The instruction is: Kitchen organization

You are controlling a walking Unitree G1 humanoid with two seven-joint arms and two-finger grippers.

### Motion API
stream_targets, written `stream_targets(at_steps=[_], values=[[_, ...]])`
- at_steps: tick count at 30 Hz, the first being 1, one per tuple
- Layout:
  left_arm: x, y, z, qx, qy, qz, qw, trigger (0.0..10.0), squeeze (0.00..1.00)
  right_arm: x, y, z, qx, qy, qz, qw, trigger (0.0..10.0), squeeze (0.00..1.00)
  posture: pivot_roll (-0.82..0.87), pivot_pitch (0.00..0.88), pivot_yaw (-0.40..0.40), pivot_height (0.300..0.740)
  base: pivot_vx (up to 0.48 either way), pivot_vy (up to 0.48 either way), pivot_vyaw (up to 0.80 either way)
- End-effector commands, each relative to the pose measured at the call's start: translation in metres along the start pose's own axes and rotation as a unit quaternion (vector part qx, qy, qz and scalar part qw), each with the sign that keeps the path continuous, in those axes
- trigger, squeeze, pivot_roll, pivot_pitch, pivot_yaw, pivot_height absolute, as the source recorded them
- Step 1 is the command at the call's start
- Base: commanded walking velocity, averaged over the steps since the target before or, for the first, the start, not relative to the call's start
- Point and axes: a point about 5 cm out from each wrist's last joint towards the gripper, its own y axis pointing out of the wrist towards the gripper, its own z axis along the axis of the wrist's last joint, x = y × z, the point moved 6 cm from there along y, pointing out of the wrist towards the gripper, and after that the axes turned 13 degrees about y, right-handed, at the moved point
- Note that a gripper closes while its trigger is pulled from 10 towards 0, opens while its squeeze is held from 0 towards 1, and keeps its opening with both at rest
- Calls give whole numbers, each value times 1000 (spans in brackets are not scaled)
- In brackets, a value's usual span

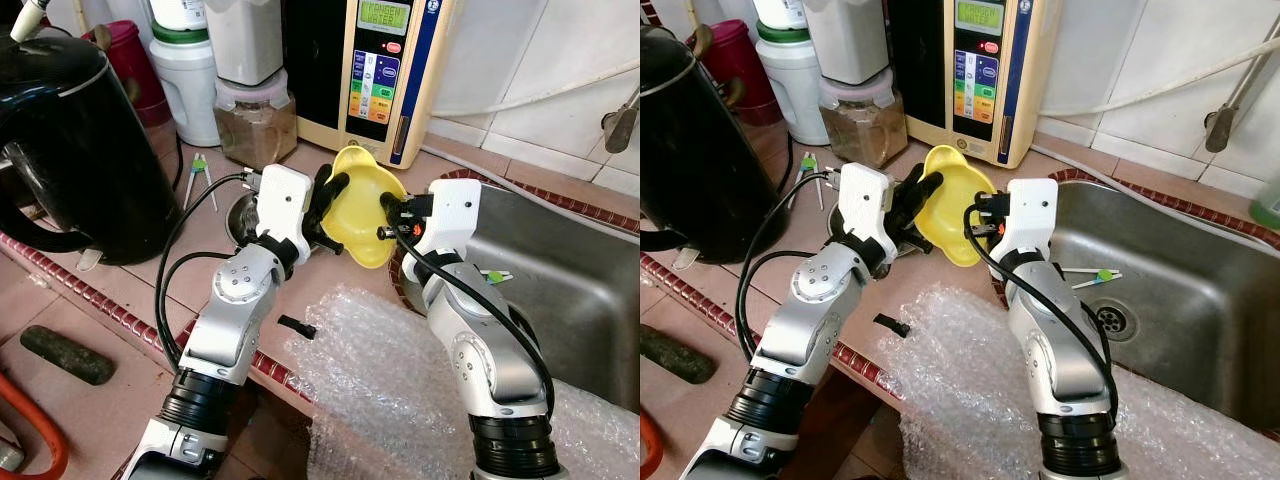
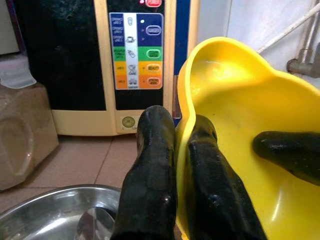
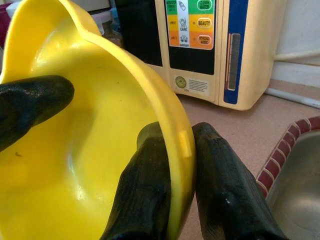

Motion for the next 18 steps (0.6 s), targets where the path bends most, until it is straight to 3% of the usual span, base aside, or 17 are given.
stream_targets(at_steps=[1,11,18], values=[[-2,1,19,34,5,-2,999,10000,1000,2,-2,-17,-35,-6,1,999,0,0,28,109,-8,740,0,0,0],[4,-1,17,31,-8,-13,999,10000,1000,28,-5,-9,-13,28,-66,997,0,0,0,112,14,740,0,0,0],[7,-2,13,20,-4,-36,999,10000,1000,64,-12,6,31,29,-154,987,0,0,-1,115,57,740,0,0,0]])
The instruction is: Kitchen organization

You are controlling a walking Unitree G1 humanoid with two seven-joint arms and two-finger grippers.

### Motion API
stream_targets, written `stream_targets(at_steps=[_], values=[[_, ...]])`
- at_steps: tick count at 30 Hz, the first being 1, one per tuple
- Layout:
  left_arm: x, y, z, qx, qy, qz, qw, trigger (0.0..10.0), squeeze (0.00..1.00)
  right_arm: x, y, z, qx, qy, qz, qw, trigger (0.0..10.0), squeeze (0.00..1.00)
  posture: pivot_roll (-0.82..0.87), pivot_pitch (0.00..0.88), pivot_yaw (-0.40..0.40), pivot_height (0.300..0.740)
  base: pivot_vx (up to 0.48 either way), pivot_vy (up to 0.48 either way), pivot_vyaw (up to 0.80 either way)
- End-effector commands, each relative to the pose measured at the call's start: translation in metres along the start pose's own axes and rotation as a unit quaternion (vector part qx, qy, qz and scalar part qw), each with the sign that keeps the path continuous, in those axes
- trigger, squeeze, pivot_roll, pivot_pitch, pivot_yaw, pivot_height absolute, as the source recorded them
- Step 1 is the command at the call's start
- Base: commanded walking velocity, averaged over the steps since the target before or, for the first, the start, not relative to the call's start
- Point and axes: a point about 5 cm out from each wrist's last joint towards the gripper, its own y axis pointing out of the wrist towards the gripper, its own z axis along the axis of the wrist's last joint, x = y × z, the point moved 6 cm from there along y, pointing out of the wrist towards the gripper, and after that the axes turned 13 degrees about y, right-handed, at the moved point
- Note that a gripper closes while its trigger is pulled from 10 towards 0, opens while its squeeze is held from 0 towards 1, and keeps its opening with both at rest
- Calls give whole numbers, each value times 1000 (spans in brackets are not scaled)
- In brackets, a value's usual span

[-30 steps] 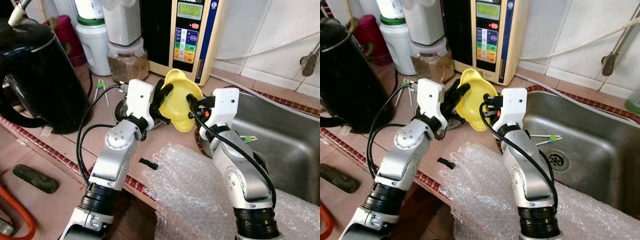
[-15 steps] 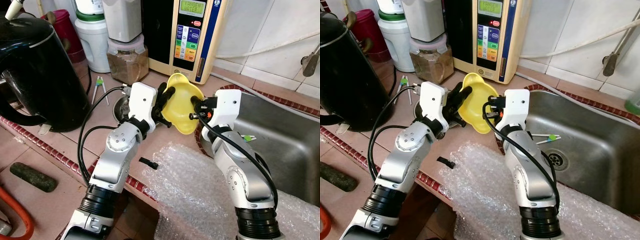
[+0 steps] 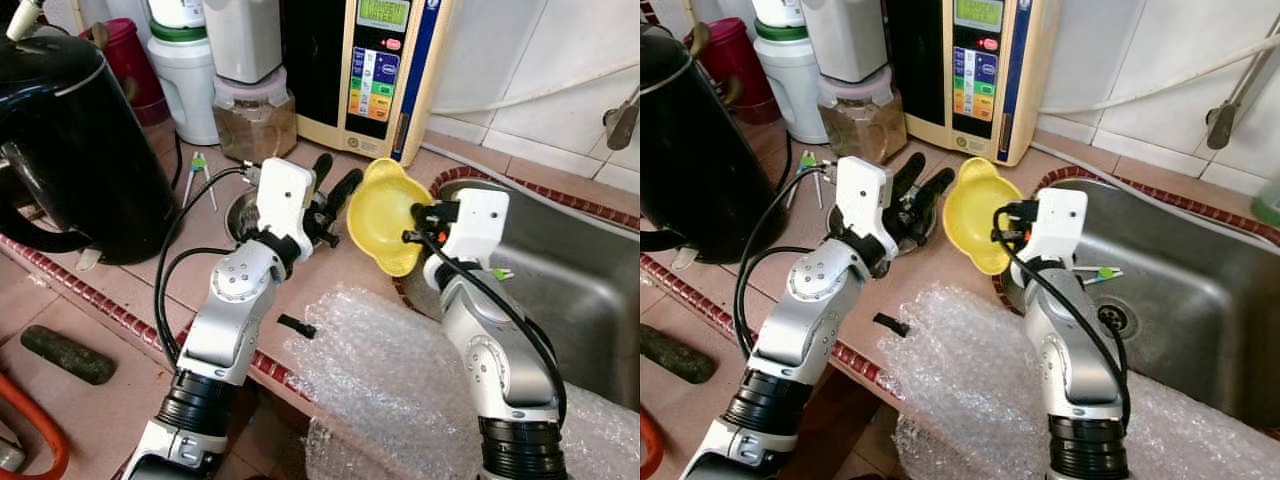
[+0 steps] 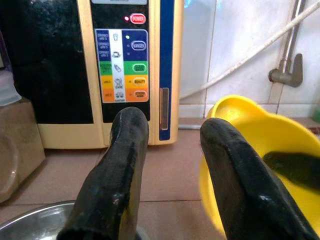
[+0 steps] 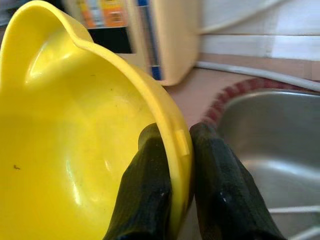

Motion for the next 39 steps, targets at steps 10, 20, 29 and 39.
stream_targets(at_steps=[10,20,29,39], values=[[25,-23,-42,-98,2,-104,990,10000,1000,88,-10,19,43,-35,-196,979,0,0,0,124,71,740,0,0,0],[44,-36,-57,-138,-3,-158,978,10000,1000,137,-24,-5,-10,-66,-299,952,0,0,0,107,73,740,0,0,0],[45,-34,-57,-139,6,-168,976,10000,1000,134,-23,-18,-31,-36,-287,957,10000,1000,-5,84,68,740,0,0,0],[47,-35,-55,-134,5,-177,975,10000,1000,135,-21,-25,-49,-53,-280,957,10000,1000,-3,69,61,740,0,0,0]])
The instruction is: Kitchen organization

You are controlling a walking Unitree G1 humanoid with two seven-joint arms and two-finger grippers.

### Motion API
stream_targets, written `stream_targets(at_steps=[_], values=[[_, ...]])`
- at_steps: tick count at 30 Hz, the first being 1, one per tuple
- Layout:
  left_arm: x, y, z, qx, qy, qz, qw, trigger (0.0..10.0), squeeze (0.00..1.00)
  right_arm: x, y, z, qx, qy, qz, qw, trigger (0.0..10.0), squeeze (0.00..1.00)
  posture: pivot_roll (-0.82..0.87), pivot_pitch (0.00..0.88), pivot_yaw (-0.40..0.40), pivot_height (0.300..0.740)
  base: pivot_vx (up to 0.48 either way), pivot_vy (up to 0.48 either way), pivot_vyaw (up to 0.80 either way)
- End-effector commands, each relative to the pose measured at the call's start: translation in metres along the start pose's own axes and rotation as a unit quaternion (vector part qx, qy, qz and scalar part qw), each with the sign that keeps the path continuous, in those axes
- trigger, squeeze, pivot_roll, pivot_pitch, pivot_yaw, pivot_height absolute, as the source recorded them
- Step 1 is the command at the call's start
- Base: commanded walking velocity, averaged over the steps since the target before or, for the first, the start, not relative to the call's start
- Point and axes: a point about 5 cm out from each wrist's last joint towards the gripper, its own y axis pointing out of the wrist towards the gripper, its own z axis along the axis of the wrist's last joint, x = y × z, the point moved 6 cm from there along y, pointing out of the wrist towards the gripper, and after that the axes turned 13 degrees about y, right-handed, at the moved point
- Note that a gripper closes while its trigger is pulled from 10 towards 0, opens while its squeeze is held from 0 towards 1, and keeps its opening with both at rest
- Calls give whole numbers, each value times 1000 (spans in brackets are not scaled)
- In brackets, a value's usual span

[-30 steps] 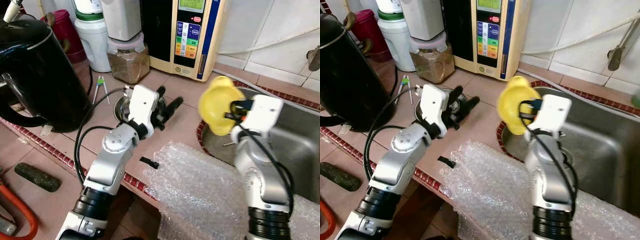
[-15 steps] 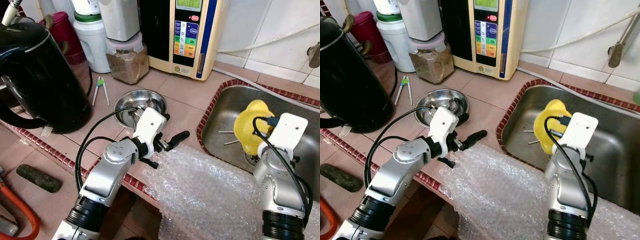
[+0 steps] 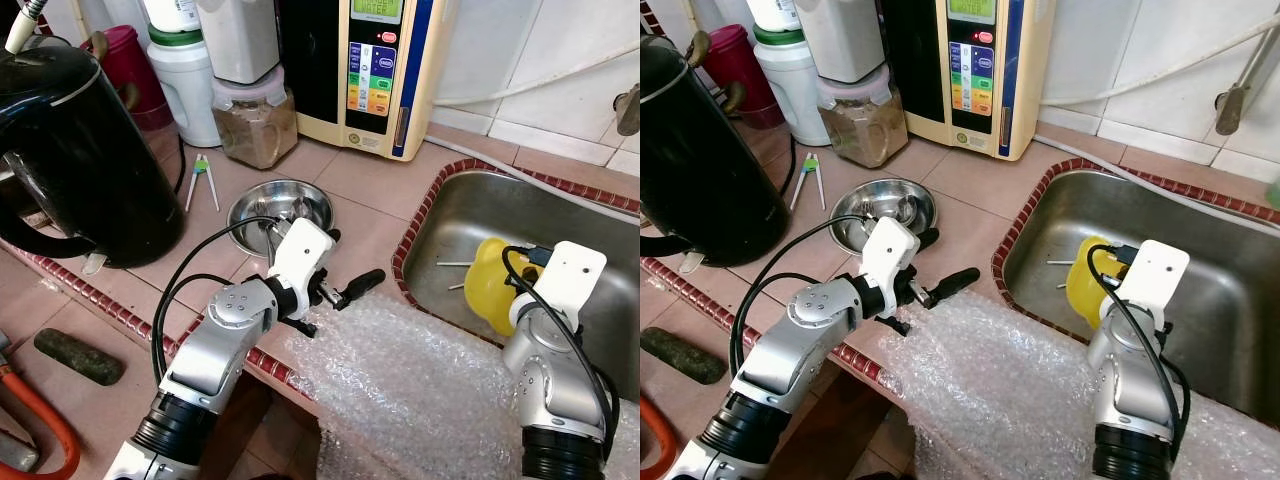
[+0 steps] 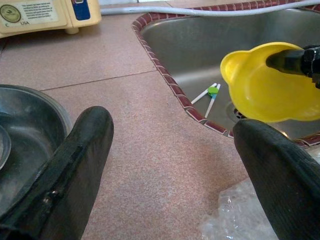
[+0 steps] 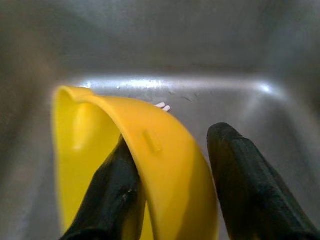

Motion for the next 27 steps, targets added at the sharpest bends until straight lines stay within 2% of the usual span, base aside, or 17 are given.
stream_targets(at_steps=[1,8,9,11,12,13,14,15,17,19,20,22,24,25,27], values=[[1,0,3,0,11,-7,1000,10000,1000,-2,1,-3,-6,-11,8,1000,10000,1000,-3,69,61,740,0,0,0],[-5,-1,2,-1,15,9,1000,10000,1000,-11,1,-10,-26,-15,28,999,10000,1000,2,57,54,740,0,0,0],[-7,-1,3,2,15,16,1000,10000,1000,-23,0,-17,-53,22,60,997,10000,1000,2,55,53,740,0,0,0],[-10,0,4,4,15,23,1000,10000,1000,-37,-3,-20,-76,58,95,991,10000,1000,2,55,53,740,0,0,0],[-11,0,4,5,16,26,1000,10000,1000,-44,-3,-14,-65,51,117,990,10000,1000,2,49,48,740,0,0,0],[-11,1,5,6,16,27,999,10000,1000,-43,-2,-8,-44,11,116,992,10000,1000,2,49,48,740,0,0,0],[-11,1,5,6,15,28,999,10000,1000,-42,-1,-6,-35,-9,113,993,10000,1000,2,49,48,740,0,0,0],[-11,2,6,7,16,28,999,10000,1000,-45,-1,-6,-39,12,126,991,10000,1000,0,46,46,740,0,0,0],[-11,2,6,7,15,31,999,10000,1000,-43,1,-3,-25,-27,120,992,10000,1000,-2,46,43,740,0,0,0],[-12,2,5,7,19,35,999,10000,1000,-48,-1,-1,-19,-67,145,987,10000,1000,0,50,39,740,0,0,0],[-12,2,5,7,19,37,999,10000,1000,-53,-3,-2,-25,-55,159,985,10000,1000,0,50,39,740,0,0,0],[-20,1,5,6,16,61,998,10000,1000,-66,-9,8,18,-137,202,970,10000,1000,-1,52,34,740,0,0,0],[-23,1,5,6,12,71,997,10000,1000,-69,-10,8,11,-115,214,970,10000,1000,-4,49,31,740,0,0,0],[-25,0,5,9,14,81,997,10000,1000,-70,-10,15,45,-149,217,964,10000,1000,-3,48,29,740,0,0,0],[-26,0,6,11,15,84,996,10000,1000,-71,-10,15,43,-141,222,964,10000,1000,-3,48,29,740,0,0,0]])
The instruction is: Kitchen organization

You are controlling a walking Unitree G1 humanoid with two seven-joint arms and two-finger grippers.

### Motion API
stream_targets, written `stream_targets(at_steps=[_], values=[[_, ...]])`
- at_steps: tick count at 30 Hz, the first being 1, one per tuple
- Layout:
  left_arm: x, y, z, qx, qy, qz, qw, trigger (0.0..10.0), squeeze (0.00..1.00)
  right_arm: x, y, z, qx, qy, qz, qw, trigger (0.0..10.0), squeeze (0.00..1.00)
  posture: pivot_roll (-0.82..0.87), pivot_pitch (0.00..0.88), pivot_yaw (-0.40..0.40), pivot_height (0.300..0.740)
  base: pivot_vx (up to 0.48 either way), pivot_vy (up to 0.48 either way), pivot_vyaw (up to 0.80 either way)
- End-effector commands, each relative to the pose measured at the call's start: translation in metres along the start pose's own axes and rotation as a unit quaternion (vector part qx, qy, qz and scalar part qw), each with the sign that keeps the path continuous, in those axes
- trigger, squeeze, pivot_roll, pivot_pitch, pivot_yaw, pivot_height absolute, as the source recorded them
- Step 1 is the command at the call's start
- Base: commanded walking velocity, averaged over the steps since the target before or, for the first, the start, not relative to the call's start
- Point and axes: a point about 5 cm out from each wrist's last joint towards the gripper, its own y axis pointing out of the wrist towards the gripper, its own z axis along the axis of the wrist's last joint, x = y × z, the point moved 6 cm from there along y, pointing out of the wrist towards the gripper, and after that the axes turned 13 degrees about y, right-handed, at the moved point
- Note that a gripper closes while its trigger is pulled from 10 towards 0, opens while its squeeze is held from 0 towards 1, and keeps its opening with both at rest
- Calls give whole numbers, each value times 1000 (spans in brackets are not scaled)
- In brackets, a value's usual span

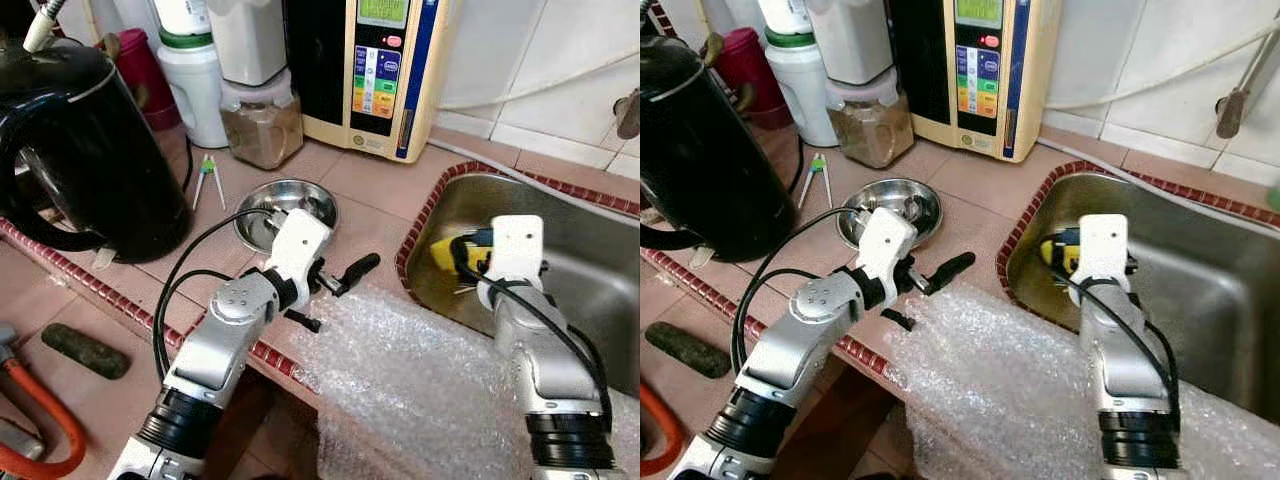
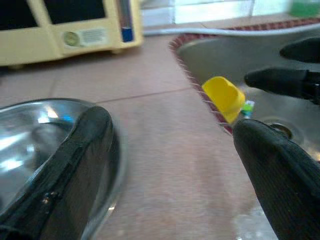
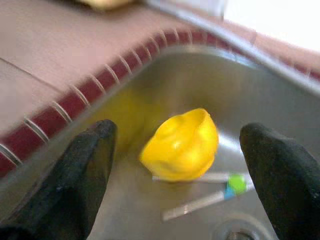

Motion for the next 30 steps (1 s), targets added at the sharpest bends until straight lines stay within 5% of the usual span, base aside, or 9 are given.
stream_targets(at_steps=[1,5,11,15,20,21,22,30], values=[[-8,-1,1,3,6,21,1000,10000,1000,4,0,9,25,-18,-7,999,10000,1000,-1,47,26,740,0,0,0],[-26,-4,9,20,9,85,996,10000,1000,-6,-4,24,66,-31,16,997,10000,1000,-2,45,20,740,0,0,0],[-58,-21,13,36,5,197,980,10000,1000,-51,-26,57,161,-29,118,979,10000,1000,-2,50,11,740,0,0,0],[-65,-35,4,24,7,239,971,10000,1000,-82,-45,64,182,-26,192,964,10000,1000,1,53,7,740,0,0,0],[-64,-42,-5,10,-8,253,967,10000,1000,-100,-59,65,186,-30,241,952,10000,1000,4,55,3,740,0,0,0],[-63,-44,-8,7,-10,254,967,10000,725,-103,-61,65,187,-30,248,950,10000,1000,7,57,0,740,0,0,0],[-63,-46,-10,1,-9,256,967,10000,51,-105,-64,64,186,-30,254,949,10000,1000,7,57,0,740,0,0,0],[-47,-57,-23,-14,-28,240,970,10000,0,-112,-75,62,182,-23,275,944,10000,984,2,64,-18,740,0,0,0]])
